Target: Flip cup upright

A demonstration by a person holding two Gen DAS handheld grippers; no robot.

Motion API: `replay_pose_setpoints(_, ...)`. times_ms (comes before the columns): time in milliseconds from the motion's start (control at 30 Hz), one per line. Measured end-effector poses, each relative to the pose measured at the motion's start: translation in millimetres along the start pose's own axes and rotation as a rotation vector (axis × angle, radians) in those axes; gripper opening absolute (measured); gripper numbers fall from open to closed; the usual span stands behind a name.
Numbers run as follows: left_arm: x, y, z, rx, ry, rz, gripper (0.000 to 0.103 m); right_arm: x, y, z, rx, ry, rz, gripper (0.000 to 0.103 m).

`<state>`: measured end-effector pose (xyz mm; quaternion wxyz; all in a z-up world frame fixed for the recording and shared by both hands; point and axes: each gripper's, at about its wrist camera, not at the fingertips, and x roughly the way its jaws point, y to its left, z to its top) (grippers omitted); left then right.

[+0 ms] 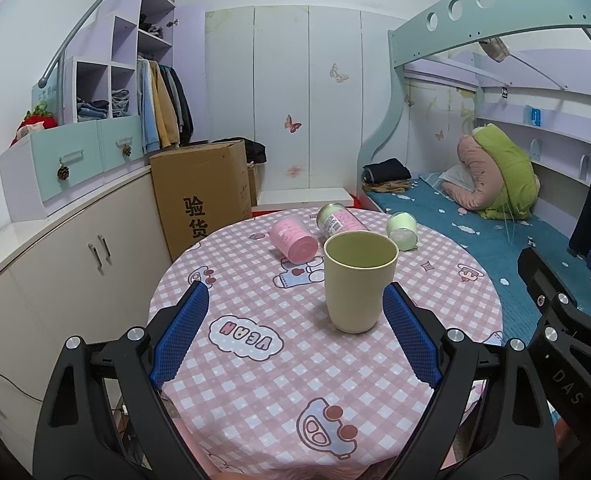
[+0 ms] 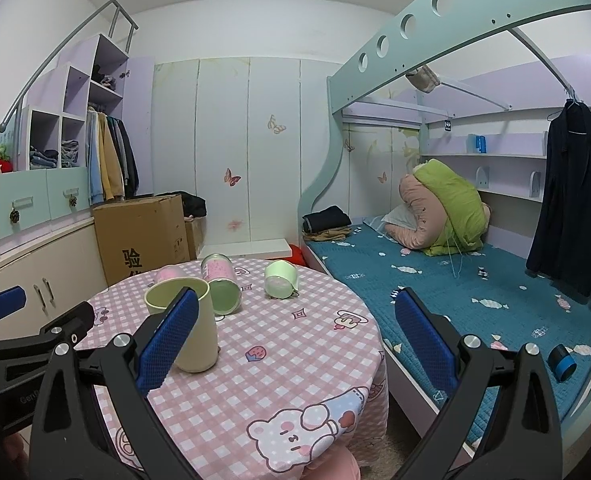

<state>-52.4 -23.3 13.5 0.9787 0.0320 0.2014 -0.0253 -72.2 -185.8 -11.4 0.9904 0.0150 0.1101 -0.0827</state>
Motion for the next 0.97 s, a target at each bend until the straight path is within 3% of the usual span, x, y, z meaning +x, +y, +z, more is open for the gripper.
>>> replay_pose_setpoints(967, 9.9, 2.7, -5.0, 0.0, 0.054, 0.021, 0.094, 5.9, -1.1, -2.5, -0.001, 0.03, 0.01, 0.095)
